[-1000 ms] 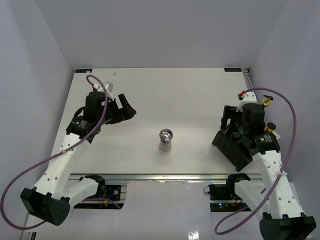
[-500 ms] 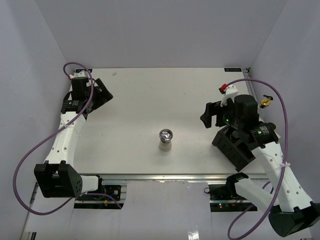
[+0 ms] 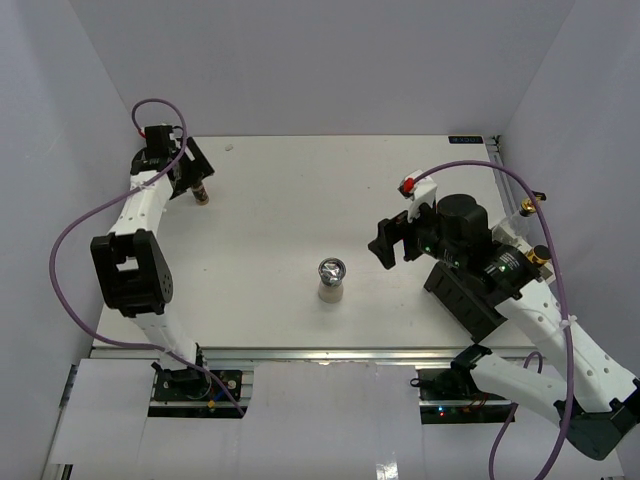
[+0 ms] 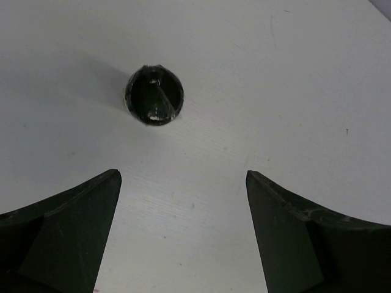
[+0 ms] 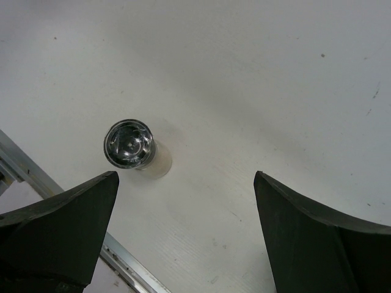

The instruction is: Organize the condiment bottles

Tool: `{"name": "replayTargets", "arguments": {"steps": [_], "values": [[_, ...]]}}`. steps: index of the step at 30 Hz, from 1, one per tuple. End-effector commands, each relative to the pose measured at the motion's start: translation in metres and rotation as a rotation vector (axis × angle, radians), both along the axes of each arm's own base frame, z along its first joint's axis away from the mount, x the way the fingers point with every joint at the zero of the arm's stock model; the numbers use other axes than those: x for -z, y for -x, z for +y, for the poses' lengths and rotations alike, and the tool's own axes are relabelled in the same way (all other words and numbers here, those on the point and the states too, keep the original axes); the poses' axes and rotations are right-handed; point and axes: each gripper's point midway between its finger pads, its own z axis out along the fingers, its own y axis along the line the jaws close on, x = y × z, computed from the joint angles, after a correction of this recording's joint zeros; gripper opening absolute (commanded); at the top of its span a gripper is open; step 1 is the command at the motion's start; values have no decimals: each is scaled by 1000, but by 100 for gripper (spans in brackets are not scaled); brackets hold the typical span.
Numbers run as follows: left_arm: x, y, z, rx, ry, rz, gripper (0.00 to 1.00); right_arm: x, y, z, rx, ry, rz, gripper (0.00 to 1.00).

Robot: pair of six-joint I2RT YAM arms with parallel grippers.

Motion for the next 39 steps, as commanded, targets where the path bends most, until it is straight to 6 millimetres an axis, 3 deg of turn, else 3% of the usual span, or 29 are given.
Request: {"name": "replayTargets", "arguments": {"steps": [1, 12, 17, 29, 32, 36, 39], "values": [[0, -21, 17, -8, -67, -4, 92, -26, -5, 1, -9, -38, -116, 98], [24, -45, 30, -27, -107, 40, 87, -32, 0, -4, -22, -52, -185, 98], [27, -48, 34, -30, -127, 54, 83, -26, -4, -14, 19, -10, -200, 98], [47, -50, 31, -10, -117, 93, 79, -33, 0, -22, 36, -19, -241, 98], [47, -51, 30, -1, -115, 89, 69, -27, 2, -22, 27, -13, -237, 98], [47, -50, 26, 21, -111, 85, 41, -24, 2, -24, 36, -7, -235, 98], [48, -45, 19, 42, -107, 99, 27, -27, 4, -25, 34, -13, -236, 98]]}}
